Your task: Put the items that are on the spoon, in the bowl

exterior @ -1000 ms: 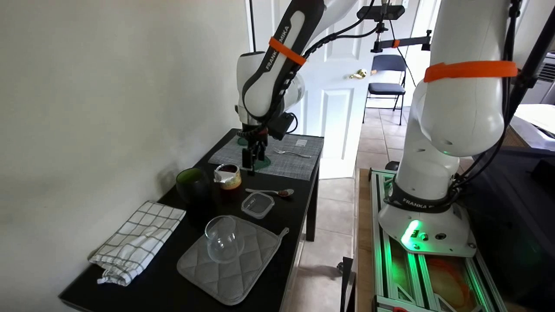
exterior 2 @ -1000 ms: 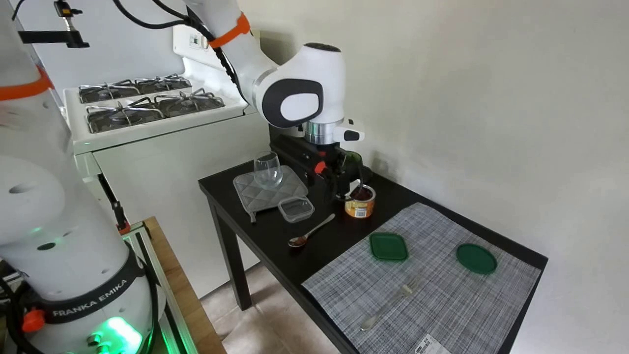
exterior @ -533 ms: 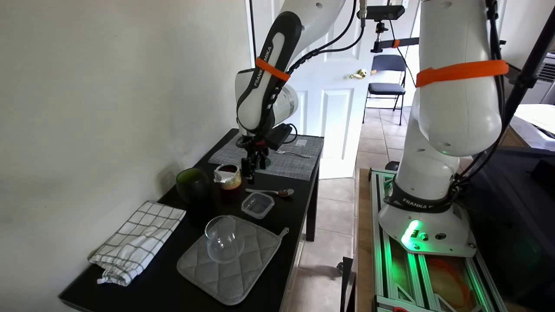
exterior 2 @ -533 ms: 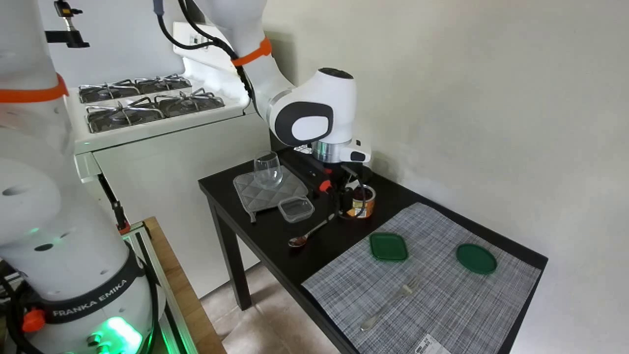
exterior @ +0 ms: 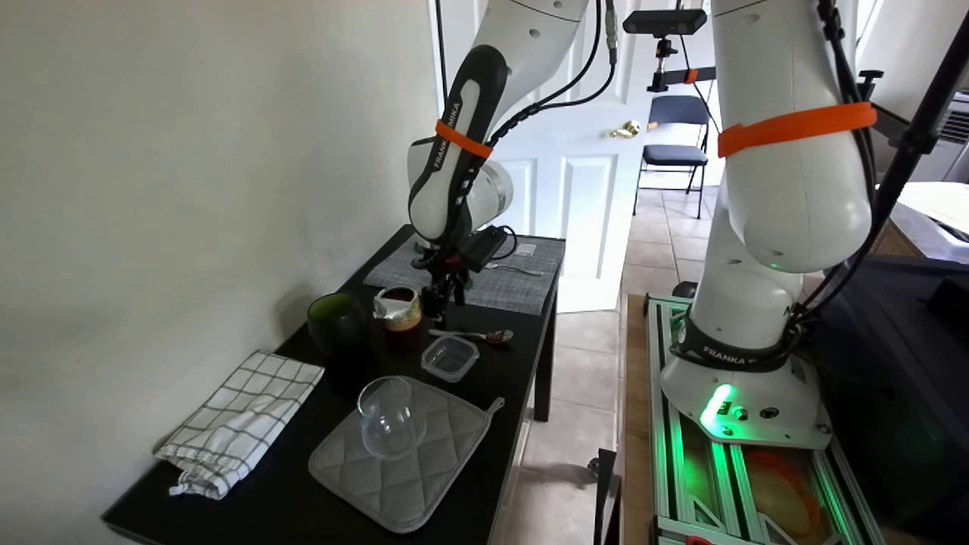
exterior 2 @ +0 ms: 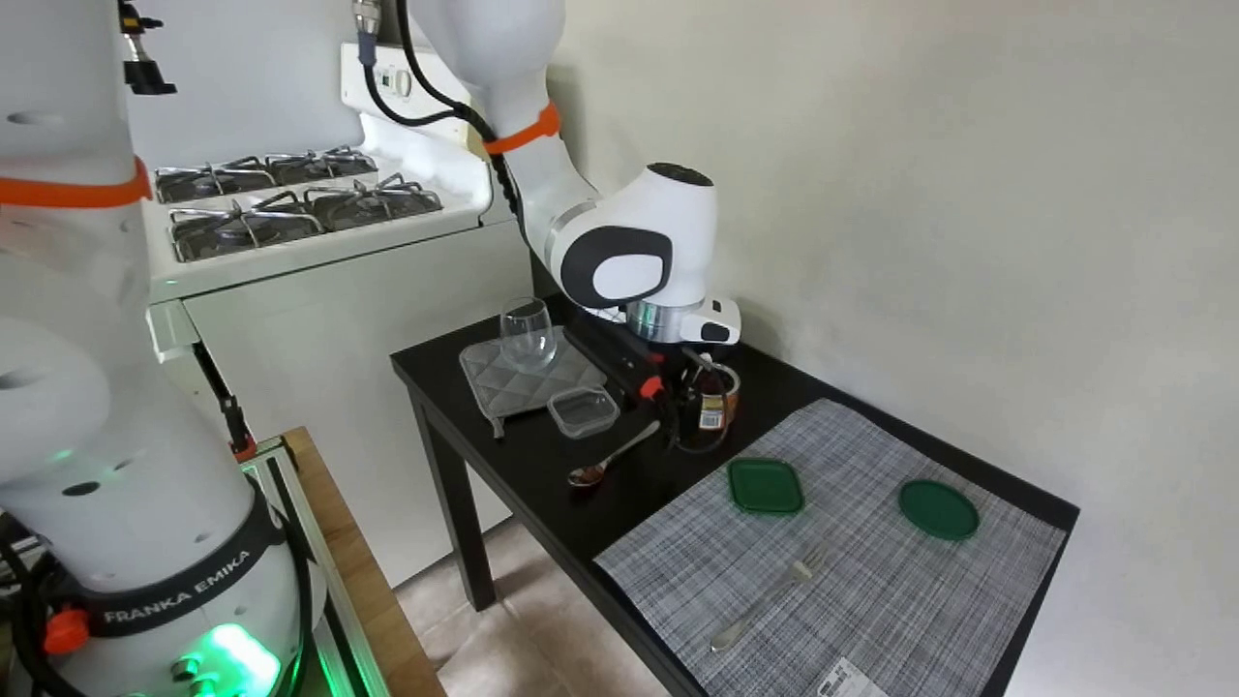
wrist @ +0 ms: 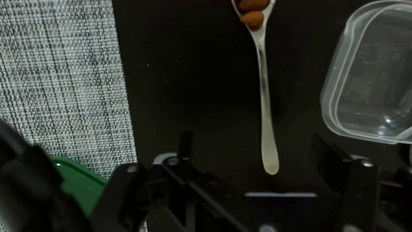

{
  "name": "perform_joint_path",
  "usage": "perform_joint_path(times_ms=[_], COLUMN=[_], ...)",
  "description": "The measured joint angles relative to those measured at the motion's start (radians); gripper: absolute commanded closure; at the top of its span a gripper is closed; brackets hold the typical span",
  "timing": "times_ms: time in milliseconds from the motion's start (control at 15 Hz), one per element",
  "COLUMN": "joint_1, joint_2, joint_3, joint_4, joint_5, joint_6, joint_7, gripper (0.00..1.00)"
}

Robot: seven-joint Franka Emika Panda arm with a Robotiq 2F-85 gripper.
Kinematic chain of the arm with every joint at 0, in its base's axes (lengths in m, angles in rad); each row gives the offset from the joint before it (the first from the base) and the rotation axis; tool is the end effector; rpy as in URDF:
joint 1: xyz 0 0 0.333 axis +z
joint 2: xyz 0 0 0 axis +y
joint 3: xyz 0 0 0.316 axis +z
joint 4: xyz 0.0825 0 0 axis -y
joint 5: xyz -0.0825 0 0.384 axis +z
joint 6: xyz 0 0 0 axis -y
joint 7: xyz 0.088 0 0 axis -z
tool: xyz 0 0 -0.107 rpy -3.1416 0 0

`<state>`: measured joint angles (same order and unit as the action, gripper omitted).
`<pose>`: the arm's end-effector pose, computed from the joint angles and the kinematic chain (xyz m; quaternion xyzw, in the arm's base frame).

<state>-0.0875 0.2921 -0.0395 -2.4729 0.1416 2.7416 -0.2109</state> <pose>0.4684 -0.0664 0.1761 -0.9995 0.0228 0.0075 0.0227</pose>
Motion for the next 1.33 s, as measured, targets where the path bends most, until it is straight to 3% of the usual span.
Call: perform_joint_path(times_ms=[200, 267, 400, 467, 667, 1200, 1333], joint_1=[-0.009, -0.010, -0.012, -0.012, -0.012, -0.013, -0.015], joint_2=[0.020, 0.025, 0.035, 0.040, 0.051, 0.060, 0.059], joint_3=[0.006, 0.008, 0.011, 0.012, 0.017, 0.013, 0.006], joint_4=[0.008, 0.009, 0.010, 0.010, 0.011, 0.020, 0.022], joint_5=[0.000, 0.000, 0.000, 0.000, 0.000, -0.006, -0.008], joint_6=[0.000, 0.000, 0.000, -0.001, -0.001, -0.002, -0.003], joint_7=[0.010, 0.012, 0.015, 0.015, 0.017, 0.038, 0.040], gripper=[0.14, 0.04, 0.00, 0.04, 0.36, 0.97, 1.00])
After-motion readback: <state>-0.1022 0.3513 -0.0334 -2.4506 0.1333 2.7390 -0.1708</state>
